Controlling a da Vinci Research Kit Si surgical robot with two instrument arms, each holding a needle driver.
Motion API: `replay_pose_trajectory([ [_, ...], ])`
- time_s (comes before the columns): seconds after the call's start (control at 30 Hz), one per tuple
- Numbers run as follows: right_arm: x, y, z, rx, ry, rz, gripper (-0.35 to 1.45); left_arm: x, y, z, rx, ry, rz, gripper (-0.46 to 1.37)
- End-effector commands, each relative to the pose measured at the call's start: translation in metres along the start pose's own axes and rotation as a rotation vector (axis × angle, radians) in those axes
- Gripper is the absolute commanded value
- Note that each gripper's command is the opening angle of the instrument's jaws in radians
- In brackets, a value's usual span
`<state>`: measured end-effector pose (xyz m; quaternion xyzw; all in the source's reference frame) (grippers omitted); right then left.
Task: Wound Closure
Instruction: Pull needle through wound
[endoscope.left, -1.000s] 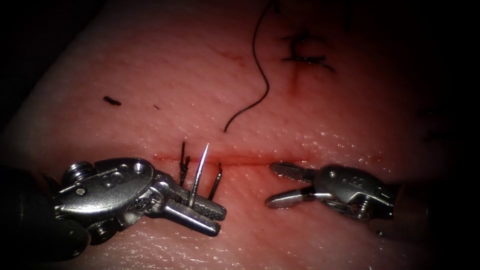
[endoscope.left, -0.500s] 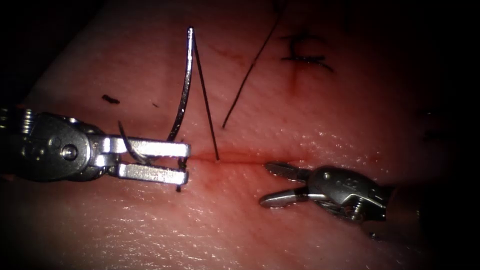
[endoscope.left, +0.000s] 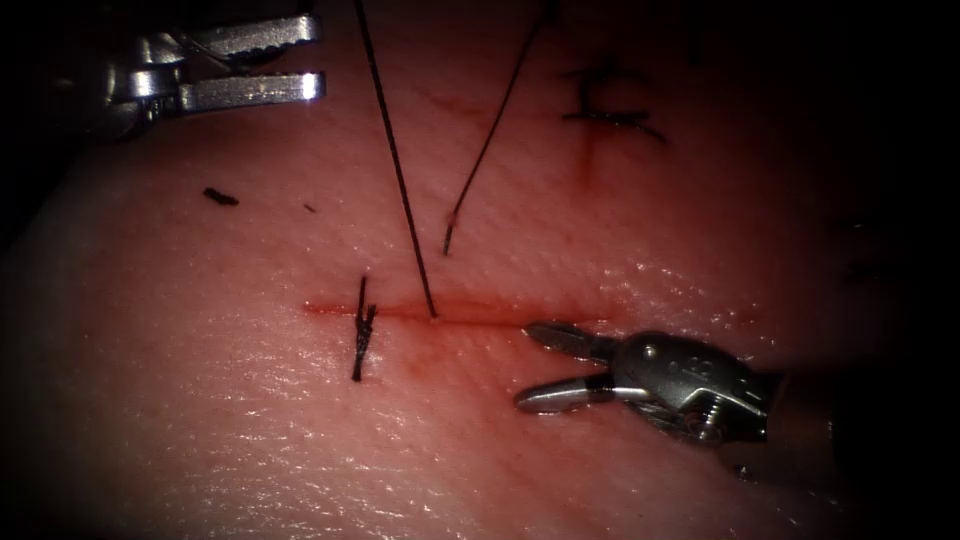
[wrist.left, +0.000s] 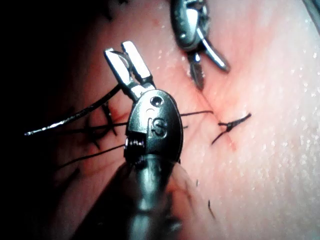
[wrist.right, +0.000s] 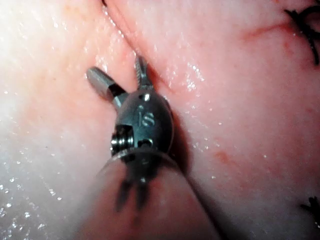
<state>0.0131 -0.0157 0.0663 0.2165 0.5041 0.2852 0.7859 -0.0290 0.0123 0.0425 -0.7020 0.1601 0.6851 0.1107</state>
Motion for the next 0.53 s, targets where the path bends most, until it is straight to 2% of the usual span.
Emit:
replay_pose_trajectory([
  [0.03, 0.0, 0.0, 0.0, 0.0, 0.0, 0.0, 1.0, -0.0001, 0.0001, 0.0001, -0.002, -0.001, 0.002, -0.35],
  [0.53, 0.0002, -0.0003, 0.0003, -0.003, 0.0, 0.003, 0.99, -0.0008, 0.0015, -0.0002, -0.005, -0.003, 0.017, -0.35],
])
